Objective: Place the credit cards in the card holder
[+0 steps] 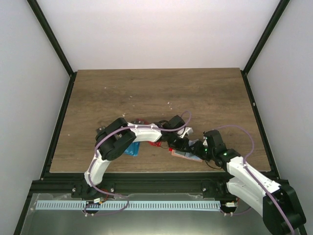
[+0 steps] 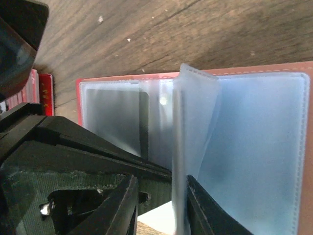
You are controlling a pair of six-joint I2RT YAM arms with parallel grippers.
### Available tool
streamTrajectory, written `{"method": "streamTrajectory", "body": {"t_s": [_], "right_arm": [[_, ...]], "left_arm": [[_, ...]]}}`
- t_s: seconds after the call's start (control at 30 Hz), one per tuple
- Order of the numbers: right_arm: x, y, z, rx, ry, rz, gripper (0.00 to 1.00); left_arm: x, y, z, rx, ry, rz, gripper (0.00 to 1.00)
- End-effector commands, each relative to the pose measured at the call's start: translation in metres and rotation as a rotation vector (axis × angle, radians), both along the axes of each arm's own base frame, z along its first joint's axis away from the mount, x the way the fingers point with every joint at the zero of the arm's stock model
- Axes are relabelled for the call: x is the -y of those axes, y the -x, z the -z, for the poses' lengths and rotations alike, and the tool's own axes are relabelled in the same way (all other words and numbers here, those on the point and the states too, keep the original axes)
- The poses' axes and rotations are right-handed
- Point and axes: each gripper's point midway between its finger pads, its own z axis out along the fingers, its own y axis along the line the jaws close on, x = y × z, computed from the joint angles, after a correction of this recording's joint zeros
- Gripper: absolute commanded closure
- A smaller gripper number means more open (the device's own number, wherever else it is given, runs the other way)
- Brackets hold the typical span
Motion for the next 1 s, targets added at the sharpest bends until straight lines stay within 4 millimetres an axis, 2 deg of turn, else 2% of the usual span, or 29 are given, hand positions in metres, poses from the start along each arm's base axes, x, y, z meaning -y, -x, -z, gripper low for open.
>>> {"method": "streamTrajectory", "body": {"t_s": [0.0,0.2,0.37,0.6,0.77,0.97], "right_arm": [[0.004,-0.004,-0.01,0.023,0.026,0.004,0.74],[0.006,-0.003,-0.011,0.015,0.04,0.008,0.74],[0.004,-0.004,-0.013,0.017,0.03,0.0,0.74],[-0.004,-0.008,-0.02,0.012,0.009,-0.027,0.73],[-0.016,-0.012,-0.028,0.008,-0.04,-0.062,0.69],[-0.047,-0.017,-0.034,-0.014,-0.164,-0.145,0.66]], "left_arm": [[0.014,0.014,-0.006,-0.055,0.05,0.023,0.96],[0.008,0.004,-0.015,0.01,0.03,-0.014,0.96],[0.003,-0.002,-0.032,0.049,0.044,-0.038,0.95],[-0.015,-0.014,-0.052,0.081,0.077,-0.089,0.95],[-0.039,-0.022,-0.065,0.115,0.093,-0.134,0.94],[-0.082,-0.031,-0.068,0.151,0.089,-0.211,0.94]]}}
